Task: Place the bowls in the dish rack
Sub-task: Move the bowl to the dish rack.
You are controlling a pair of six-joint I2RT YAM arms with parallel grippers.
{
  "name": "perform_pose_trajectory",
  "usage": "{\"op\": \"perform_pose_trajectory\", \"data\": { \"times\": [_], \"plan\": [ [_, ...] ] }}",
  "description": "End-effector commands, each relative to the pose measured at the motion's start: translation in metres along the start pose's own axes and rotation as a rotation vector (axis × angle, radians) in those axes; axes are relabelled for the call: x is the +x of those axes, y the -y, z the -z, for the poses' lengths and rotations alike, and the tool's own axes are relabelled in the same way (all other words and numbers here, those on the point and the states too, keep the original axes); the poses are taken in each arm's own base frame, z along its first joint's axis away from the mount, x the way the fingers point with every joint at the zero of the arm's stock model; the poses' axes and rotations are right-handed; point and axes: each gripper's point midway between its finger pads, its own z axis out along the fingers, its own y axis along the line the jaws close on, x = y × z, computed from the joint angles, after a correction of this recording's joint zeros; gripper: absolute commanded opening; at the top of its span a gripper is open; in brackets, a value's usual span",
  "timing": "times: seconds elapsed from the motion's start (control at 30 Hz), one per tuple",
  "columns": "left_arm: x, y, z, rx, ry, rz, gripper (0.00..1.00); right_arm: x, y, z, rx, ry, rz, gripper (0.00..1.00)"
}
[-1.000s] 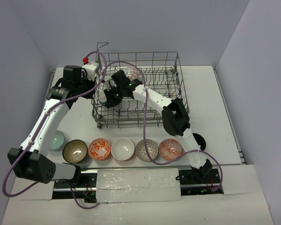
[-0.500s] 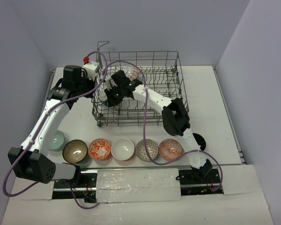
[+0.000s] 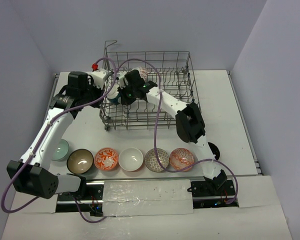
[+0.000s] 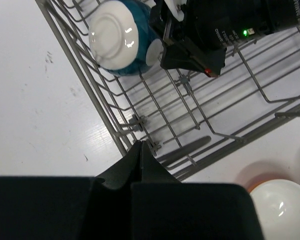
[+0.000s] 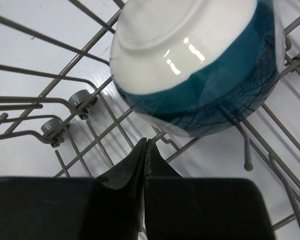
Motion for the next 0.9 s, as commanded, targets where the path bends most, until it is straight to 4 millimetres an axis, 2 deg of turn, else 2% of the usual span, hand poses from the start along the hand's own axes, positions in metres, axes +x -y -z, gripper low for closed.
{"op": "perform_pose_trajectory", "data": {
  "times": [0.0, 0.13, 0.23, 0.43, 0.53, 0.57, 0.6, 0.73, 0.8, 0.87],
  "plan": [
    [0.004, 0.009, 0.003, 0.04, -0.008, 0.001, 0.0, -0.034, 0.022, 0.027, 0.069, 0.095, 0.05, 0.02],
    [0.004, 0.007, 0.001, 0.03, -0.005, 0.005, 0.0, -0.031, 0.015, 0.029, 0.032, 0.088, 0.054, 0.1],
    [0.003, 0.007, 0.001, 0.033, -0.005, 0.005, 0.0, -0.031, 0.017, 0.029, 0.04, 0.089, 0.055, 0.11],
    [0.006, 0.005, -0.001, 0.015, -0.008, 0.009, 0.0, -0.038, 0.009, 0.032, 0.004, 0.103, 0.06, 0.09],
    [0.008, -0.002, -0.002, -0.024, -0.008, 0.019, 0.0, -0.034, 0.005, 0.031, -0.022, 0.091, 0.054, 0.09],
    [0.008, -0.004, -0.004, -0.036, -0.01, 0.023, 0.01, -0.032, 0.004, 0.03, -0.026, 0.085, 0.054, 0.09],
    [0.006, -0.006, -0.004, -0.049, -0.009, 0.034, 0.1, -0.032, 0.003, 0.031, -0.03, 0.085, 0.057, 0.09],
    [0.0, -0.009, -0.006, -0.063, -0.008, 0.049, 0.27, -0.025, 0.001, 0.029, -0.043, 0.068, 0.061, 0.09],
    [-0.004, -0.011, -0.009, -0.064, -0.011, 0.054, 0.26, -0.024, 0.001, 0.029, -0.043, 0.067, 0.065, 0.09],
    [-0.003, -0.012, -0.012, -0.064, -0.028, 0.056, 0.2, -0.025, 0.001, 0.03, -0.044, 0.067, 0.07, 0.09]
  ]
}}
